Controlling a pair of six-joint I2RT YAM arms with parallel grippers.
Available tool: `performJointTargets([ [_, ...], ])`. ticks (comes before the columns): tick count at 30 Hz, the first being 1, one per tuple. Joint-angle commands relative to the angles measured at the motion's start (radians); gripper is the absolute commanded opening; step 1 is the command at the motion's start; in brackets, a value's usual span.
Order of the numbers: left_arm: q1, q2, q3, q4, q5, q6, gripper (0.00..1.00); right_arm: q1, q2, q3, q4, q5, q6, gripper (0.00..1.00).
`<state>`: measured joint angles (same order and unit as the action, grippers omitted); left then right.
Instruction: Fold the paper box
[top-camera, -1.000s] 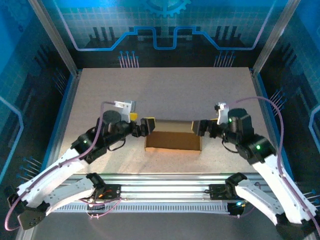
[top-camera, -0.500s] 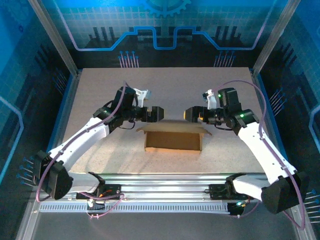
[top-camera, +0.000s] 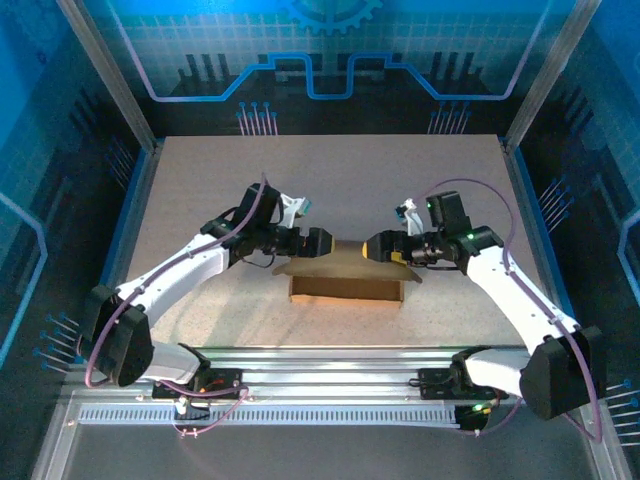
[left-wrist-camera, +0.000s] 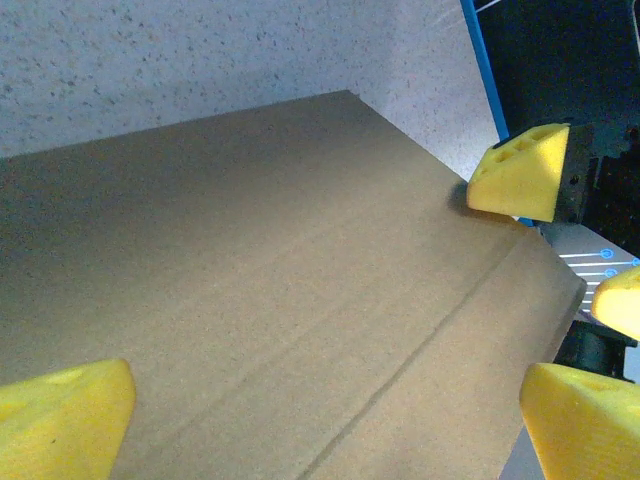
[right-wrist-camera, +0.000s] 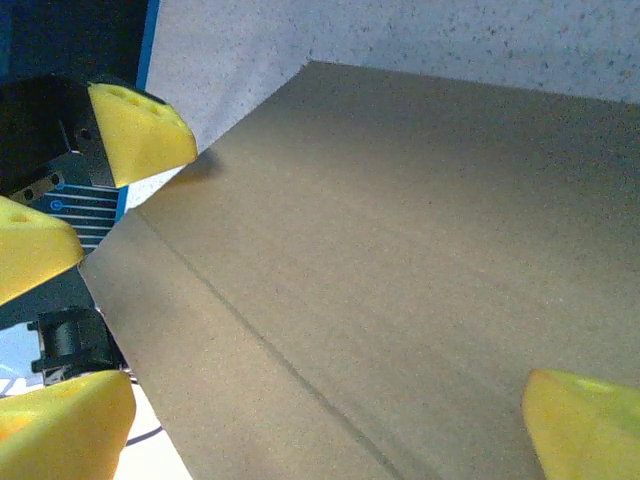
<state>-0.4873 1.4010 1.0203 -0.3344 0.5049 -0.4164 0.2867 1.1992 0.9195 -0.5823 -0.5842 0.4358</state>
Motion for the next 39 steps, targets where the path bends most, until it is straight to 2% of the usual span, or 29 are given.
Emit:
performJointTargets([
  [1, -0.011, 0.024, -0.027, 0.002, 0.032, -0.001, 0.99, 0.009, 0.016, -0.020, 0.034, -0.016, -0.004, 1.00],
  [15, -0.089, 0.087, -0.135, 0.125, -0.065, -0.078, 0.99, 0.055, 0.066, -0.121, 0.104, 0.062, -0.005, 1.00],
  [25, -0.131, 0.108, -0.177, 0.135, -0.184, -0.106, 0.99, 0.074, 0.111, -0.216, 0.196, 0.115, 0.028, 1.00],
  [33, -0.137, 0.111, -0.207, 0.160, -0.313, -0.153, 0.99, 0.092, 0.128, -0.245, 0.294, 0.203, 0.064, 1.00],
  [39, -0.118, 0.135, -0.184, 0.191, -0.373, -0.154, 0.99, 0.092, 0.183, -0.202, 0.361, 0.236, 0.080, 1.00],
])
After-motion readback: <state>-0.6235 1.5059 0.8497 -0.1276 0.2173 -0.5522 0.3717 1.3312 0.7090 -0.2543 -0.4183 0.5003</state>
